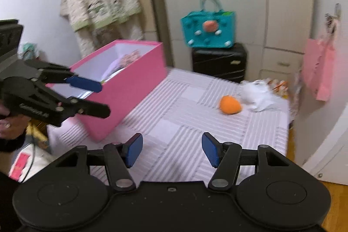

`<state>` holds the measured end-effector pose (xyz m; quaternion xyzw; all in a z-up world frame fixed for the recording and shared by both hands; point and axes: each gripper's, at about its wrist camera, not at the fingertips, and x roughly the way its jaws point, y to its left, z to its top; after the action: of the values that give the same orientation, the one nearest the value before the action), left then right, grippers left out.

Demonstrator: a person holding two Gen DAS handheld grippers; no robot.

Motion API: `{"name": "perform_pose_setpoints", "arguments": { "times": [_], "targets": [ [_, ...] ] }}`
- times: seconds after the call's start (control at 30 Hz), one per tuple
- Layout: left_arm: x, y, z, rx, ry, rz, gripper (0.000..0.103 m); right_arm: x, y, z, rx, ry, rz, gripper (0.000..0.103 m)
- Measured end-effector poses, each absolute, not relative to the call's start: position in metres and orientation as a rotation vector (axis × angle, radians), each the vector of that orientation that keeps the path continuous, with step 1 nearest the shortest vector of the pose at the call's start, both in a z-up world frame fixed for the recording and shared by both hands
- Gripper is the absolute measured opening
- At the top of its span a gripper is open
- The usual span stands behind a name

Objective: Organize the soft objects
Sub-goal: 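Withdraw the left tool toward the orange sponge while the right tool moves to the mesh puff, then grasp the orange sponge with the left tool while the right tool grasps the white mesh puff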

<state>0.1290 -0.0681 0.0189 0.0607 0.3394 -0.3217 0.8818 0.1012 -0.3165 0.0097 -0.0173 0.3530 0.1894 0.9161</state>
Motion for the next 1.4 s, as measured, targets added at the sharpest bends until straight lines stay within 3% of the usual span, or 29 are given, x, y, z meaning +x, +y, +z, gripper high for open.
{"name": "perform_pose_setpoints", "arguments": {
  "times": [0.53, 0.73, 0.93, 1.03, 1.4],
  "targets": [
    [0.189, -0.156, -0.026, 0.035, 0.680, -0.651, 0.067, 0.162, -0.386, -0.029, 0.059, 0.557, 0.237, 0.071],
    [0.215, -0.178, -0.043, -0.001, 0.676, -0.632, 0.068, 0.198, -0.405, -0.042, 0.107, 0.526, 0.231, 0.080],
    [0.237, -0.208, -0.060, 0.064, 0.661, -0.555, 0.068, 0.237, -0.409, -0.055, 0.102, 0.540, 0.253, 0.081],
    [0.250, -0.215, -0.068, 0.050, 0.686, -0.532, 0.068, 0.251, -0.410, -0.059, 0.090, 0.558, 0.262, 0.088],
    [0.268, -0.228, -0.095, 0.010, 0.742, -0.474, 0.067, 0.305, -0.413, -0.082, 0.047, 0.677, 0.280, 0.089]
  ]
}}
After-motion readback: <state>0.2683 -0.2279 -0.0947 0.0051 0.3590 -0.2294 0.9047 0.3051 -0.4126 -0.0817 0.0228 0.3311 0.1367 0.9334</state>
